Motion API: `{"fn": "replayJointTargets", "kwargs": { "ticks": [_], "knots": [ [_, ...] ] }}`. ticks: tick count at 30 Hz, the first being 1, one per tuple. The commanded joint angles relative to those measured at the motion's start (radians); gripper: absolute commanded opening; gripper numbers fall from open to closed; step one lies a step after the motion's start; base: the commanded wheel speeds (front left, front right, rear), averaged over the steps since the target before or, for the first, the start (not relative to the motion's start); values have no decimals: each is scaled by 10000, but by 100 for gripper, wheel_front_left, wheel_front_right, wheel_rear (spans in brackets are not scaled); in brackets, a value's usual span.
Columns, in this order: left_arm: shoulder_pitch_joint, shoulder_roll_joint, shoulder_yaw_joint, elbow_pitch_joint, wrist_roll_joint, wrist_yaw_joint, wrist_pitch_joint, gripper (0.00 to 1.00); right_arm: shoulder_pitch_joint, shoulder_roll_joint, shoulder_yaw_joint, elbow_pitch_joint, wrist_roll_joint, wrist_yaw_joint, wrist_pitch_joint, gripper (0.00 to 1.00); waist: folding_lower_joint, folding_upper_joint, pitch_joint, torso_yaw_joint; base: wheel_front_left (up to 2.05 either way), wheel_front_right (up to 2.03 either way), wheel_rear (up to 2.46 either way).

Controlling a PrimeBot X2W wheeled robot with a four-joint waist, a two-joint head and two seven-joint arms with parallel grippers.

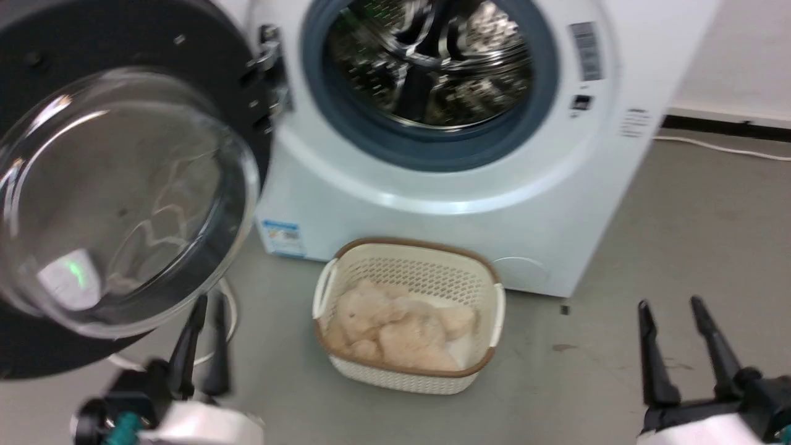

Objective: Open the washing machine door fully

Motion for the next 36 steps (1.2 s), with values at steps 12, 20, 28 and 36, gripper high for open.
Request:
{"fn": "replayJointTargets", "kwargs": {
  "ticks": [12,20,28,36],
  "knots": [
    [1204,-834,-726,404,1069,747,-54,100,714,81,398,373,334,8,-109,100,3,0,-514,-1189,0,0,0],
    [1194,-1104,-678,604,1544,619,-54,100,719,82,485,540,333,8,-126,100,3,0,-500,-1134,0,0,0],
    [1116,-1286,-528,574,1900,420,-55,100,683,83,468,567,356,8,-132,100,3,0,-443,-1068,0,0,0],
    [1119,-1393,-351,552,2133,254,-55,100,650,83,435,542,416,8,-134,100,3,0,-401,-1059,0,0,0]
  ]
}}
